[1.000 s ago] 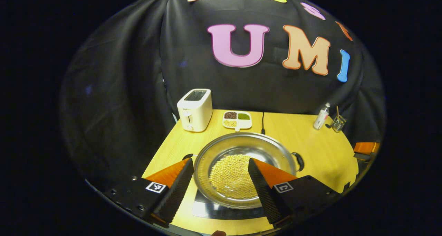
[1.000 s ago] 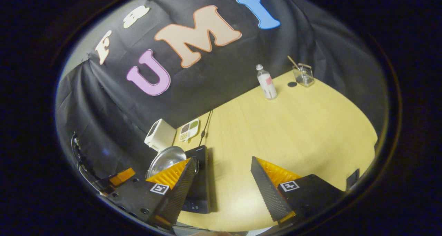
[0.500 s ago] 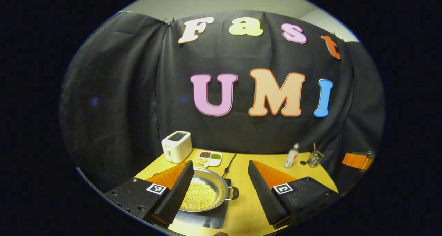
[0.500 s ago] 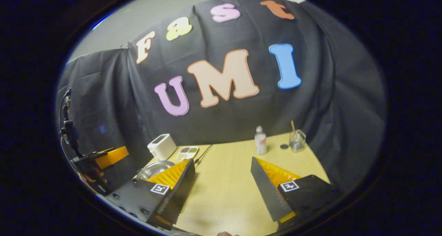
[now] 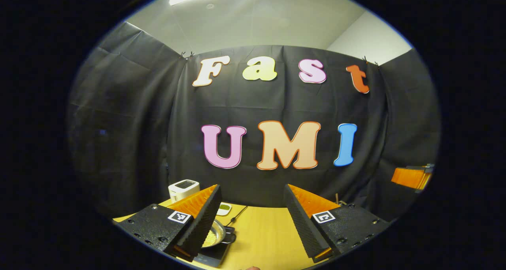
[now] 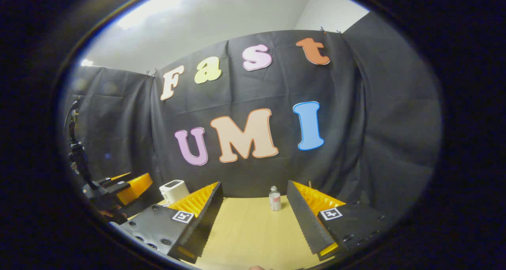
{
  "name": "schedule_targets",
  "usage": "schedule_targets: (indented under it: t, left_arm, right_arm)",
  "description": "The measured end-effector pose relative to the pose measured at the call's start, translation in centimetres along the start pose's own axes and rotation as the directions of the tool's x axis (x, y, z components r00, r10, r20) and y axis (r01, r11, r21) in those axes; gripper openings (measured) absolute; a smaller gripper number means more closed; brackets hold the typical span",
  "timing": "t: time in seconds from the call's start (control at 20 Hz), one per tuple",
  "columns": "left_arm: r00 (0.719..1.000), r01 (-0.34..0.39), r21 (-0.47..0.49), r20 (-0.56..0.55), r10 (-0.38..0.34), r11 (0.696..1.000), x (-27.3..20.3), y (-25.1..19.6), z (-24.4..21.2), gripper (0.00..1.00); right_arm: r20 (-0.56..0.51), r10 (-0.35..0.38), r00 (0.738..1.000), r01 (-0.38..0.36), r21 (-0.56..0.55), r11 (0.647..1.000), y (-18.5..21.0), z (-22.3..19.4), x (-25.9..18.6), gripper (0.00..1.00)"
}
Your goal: First push the handle of the pot to place it horizontally, then grasp the pot with both hands and set it on the induction cooktop.
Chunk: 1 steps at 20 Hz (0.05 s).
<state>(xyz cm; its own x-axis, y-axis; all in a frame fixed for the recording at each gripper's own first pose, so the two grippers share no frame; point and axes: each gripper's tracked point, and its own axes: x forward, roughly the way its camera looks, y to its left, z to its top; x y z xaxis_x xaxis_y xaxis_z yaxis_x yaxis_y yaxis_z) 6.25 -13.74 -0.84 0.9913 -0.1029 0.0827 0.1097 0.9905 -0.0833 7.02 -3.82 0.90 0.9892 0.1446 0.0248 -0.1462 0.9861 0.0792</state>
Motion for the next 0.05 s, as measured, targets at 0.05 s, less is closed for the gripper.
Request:
schedule_targets:
  t: [0.05]
  left_arm:
    - [1.0,0.016,-0.014,0.009,-0.016,1.0,-0.18,-0.79,0.14,0.93]
  right_arm:
    - [0.002,-0.02,1.0,0.02,0.001,1.0,-0.81,0.02,-0.37,0.92]
